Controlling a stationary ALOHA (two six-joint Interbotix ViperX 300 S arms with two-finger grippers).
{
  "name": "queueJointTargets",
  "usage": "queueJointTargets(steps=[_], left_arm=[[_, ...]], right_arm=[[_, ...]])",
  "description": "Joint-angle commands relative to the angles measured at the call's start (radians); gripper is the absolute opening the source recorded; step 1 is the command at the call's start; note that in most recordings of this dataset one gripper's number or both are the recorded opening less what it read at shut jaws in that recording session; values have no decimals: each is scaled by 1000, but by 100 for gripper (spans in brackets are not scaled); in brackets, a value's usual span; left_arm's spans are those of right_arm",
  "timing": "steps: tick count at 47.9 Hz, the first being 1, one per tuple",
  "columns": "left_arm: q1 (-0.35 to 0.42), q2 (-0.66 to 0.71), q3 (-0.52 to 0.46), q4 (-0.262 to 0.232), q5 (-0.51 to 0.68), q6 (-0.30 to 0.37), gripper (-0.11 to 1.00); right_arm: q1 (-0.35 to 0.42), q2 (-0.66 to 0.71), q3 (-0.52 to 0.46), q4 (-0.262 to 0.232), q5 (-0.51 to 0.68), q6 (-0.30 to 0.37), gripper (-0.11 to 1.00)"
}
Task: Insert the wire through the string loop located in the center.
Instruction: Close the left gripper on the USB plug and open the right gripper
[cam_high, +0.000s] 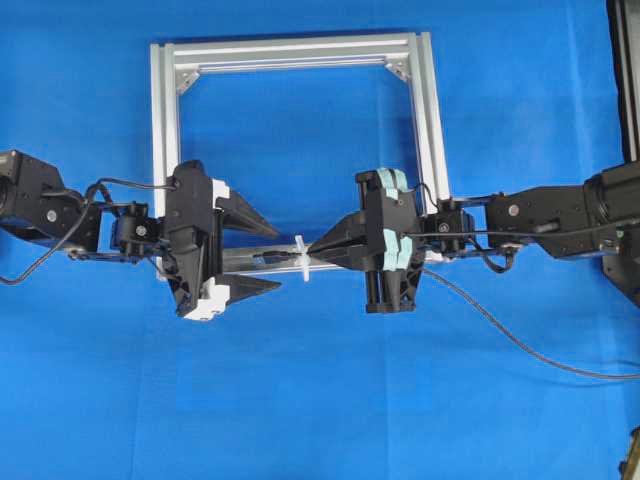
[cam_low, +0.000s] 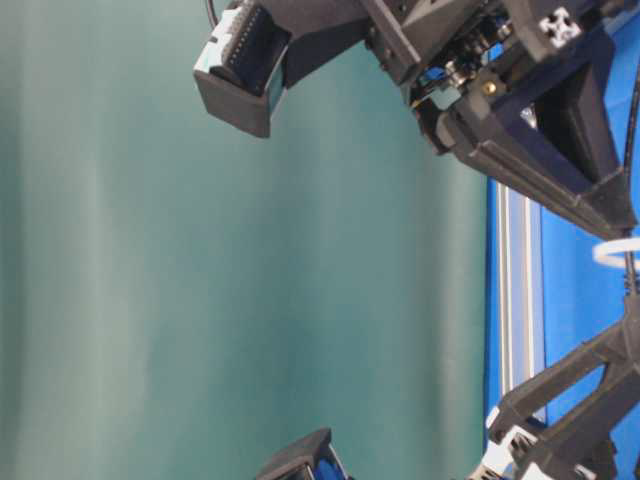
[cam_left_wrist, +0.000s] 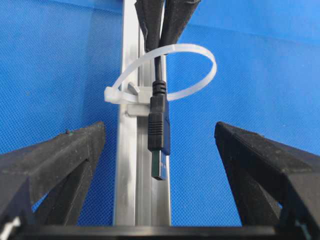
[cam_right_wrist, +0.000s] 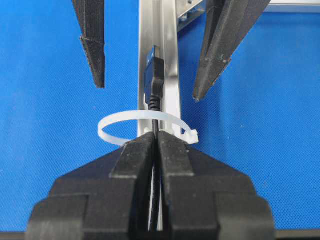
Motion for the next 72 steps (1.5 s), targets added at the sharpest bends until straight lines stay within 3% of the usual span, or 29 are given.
queueJointTargets(steps=[1,18,23,26,35,38,72], left_arm=[[-2,-14,-14,3,-5,0,93],[0,-14,-14,3,-5,-2,92],[9,-14,-14,-3,-11,-3,87],[15,-15,-14,-2,-20,-2,76],[28,-18,-2,3,-25,9,20],[28,-18,0,3,-20,8,8],[28,-18,0,3,-11,8,8]], right_arm=[[-2,-12,-11,-2,-6,-2,-2],[0,-14,-11,-2,-6,-2,-2],[-2,-12,-9,0,-6,-2,-2],[-2,-12,-11,-2,-6,-2,-2],[0,-14,-11,-2,-6,-2,-2],[0,-12,-11,-2,-6,-2,-2],[3,-12,-11,-2,-3,-2,-2]])
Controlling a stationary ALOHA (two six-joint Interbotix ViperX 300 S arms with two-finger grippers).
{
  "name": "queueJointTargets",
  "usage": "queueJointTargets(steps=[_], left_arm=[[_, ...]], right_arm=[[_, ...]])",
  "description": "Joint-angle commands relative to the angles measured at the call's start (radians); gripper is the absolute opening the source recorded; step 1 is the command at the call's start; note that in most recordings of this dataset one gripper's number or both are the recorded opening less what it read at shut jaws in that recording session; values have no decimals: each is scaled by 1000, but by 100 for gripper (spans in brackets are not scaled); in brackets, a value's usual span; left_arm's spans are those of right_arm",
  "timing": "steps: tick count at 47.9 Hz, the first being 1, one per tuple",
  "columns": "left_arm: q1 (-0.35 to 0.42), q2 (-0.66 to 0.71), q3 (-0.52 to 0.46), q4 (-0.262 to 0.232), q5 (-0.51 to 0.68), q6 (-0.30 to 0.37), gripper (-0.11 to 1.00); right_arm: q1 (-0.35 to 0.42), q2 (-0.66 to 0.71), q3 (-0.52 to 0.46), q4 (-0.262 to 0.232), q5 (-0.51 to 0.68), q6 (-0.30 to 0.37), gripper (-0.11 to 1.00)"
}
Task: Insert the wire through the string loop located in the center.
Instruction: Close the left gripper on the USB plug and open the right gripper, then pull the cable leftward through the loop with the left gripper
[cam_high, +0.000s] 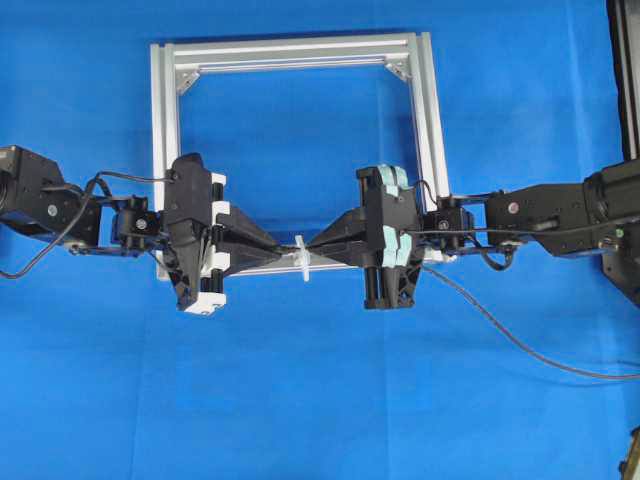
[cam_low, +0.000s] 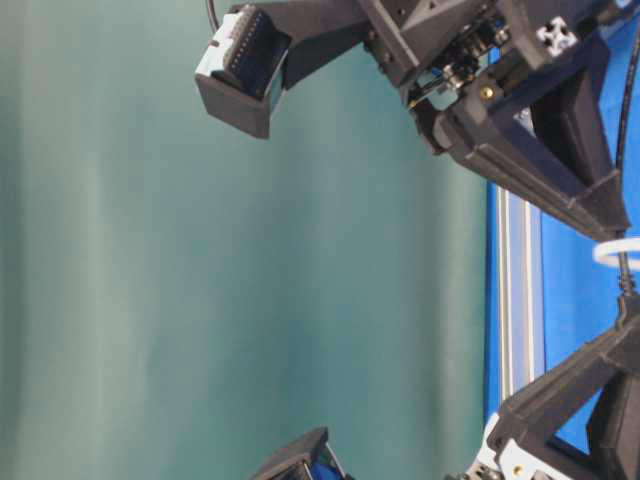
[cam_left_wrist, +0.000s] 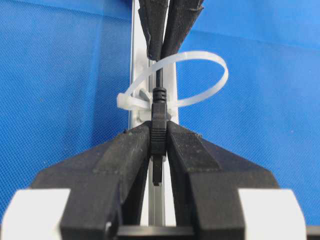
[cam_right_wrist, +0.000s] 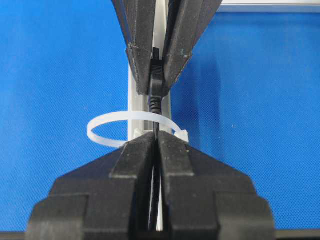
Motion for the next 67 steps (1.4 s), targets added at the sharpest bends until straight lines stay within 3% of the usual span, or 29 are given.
queueJointTargets(steps=[1,7,19,23,42,67], left_arm=[[6,-20,-3,-2,-3,0,8],[6,-20,-3,-2,-3,2,8],[6,-20,-2,-2,-5,2,8],[6,-20,-2,-2,-3,2,8],[2,-55,26,-2,0,2,8],[-63,-301,313,-2,0,-8,8]], right_arm=[[6,-14,-12,-2,-2,2,-2],[6,-12,-15,-2,2,2,13],[6,-12,-12,-2,2,3,83],[6,-12,-14,-2,2,3,96],[8,-14,-14,-2,2,3,96],[12,-37,-17,-2,6,3,96]])
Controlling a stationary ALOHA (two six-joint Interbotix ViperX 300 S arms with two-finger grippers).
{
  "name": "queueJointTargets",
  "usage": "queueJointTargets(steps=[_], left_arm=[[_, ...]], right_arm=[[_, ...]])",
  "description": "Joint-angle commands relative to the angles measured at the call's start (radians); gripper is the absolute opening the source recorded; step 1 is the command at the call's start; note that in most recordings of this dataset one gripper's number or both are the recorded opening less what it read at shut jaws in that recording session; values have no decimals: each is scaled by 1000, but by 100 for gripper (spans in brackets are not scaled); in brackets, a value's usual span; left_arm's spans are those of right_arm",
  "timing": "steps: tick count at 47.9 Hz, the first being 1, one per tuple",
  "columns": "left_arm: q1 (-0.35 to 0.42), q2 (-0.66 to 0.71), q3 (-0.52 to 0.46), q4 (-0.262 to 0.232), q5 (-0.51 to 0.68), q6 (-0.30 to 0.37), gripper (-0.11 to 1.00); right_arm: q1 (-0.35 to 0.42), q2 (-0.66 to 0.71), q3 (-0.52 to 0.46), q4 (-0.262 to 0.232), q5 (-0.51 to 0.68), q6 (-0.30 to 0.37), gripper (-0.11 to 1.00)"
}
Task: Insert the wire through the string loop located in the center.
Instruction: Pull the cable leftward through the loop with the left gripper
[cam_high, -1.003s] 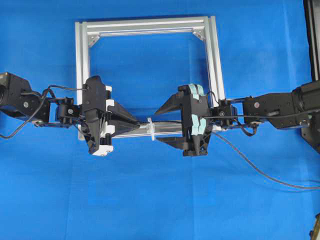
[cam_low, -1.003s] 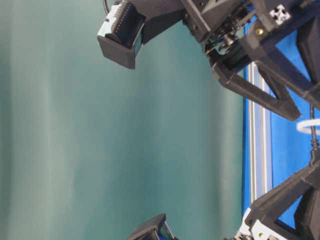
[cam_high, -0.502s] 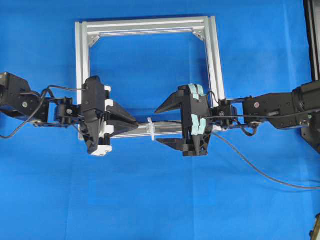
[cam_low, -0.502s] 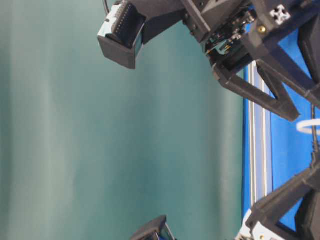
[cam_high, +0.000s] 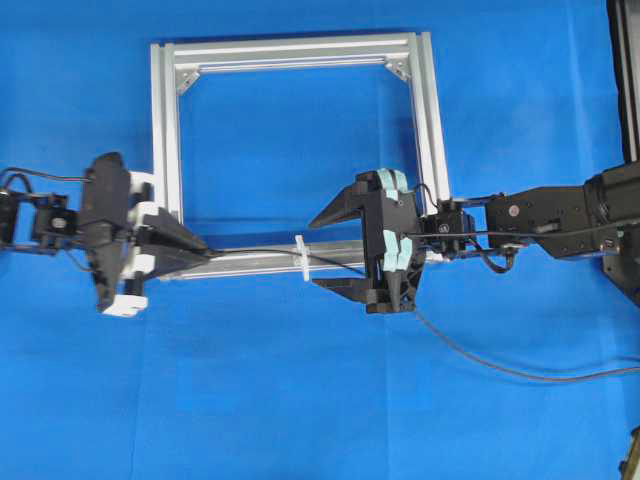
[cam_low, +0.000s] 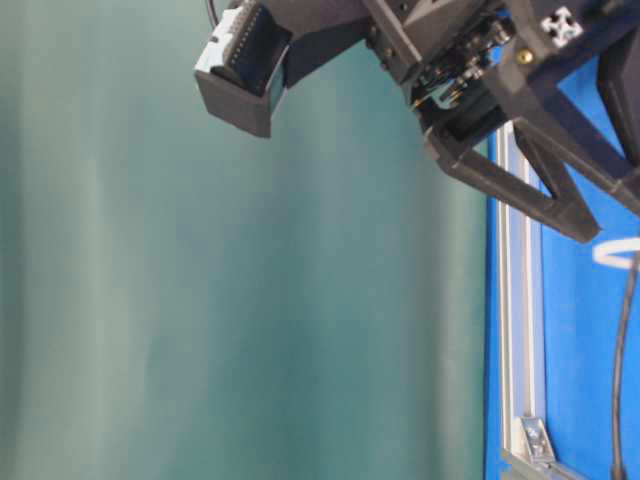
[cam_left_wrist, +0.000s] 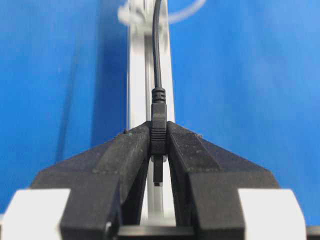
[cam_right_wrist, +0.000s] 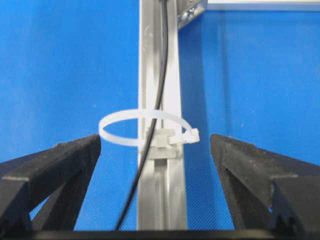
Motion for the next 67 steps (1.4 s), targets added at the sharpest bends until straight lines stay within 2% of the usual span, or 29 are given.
queueJointTargets(steps=[1,10,16,28,44,46,48,54,58,61,67], left_arm=[[-14,-54,40,0,-5,-3,8],[-18,-115,117,2,2,-3,8],[-18,-161,149,0,48,-8,8],[-18,-250,161,0,189,-6,8],[-11,-285,176,0,195,-11,9],[-11,-287,175,2,195,-12,14],[-11,-285,173,0,195,-12,24],[-11,-285,173,2,199,-8,62],[-6,-285,175,2,199,-6,84],[-2,-285,173,0,199,-6,91],[3,-285,173,0,199,-6,89]], right_arm=[[5,-37,-15,-2,-2,0,96],[6,-48,-14,-2,9,0,96],[6,-51,-15,-2,18,0,96],[6,-51,-15,-2,29,0,96],[6,-51,-17,-2,29,0,96],[6,-51,-17,-2,29,0,96],[6,-51,-17,-2,29,0,96],[8,-51,-17,-2,29,0,96],[8,-51,-17,-2,29,0,96],[8,-51,-18,-2,29,0,96],[8,-51,-18,-2,29,0,96]])
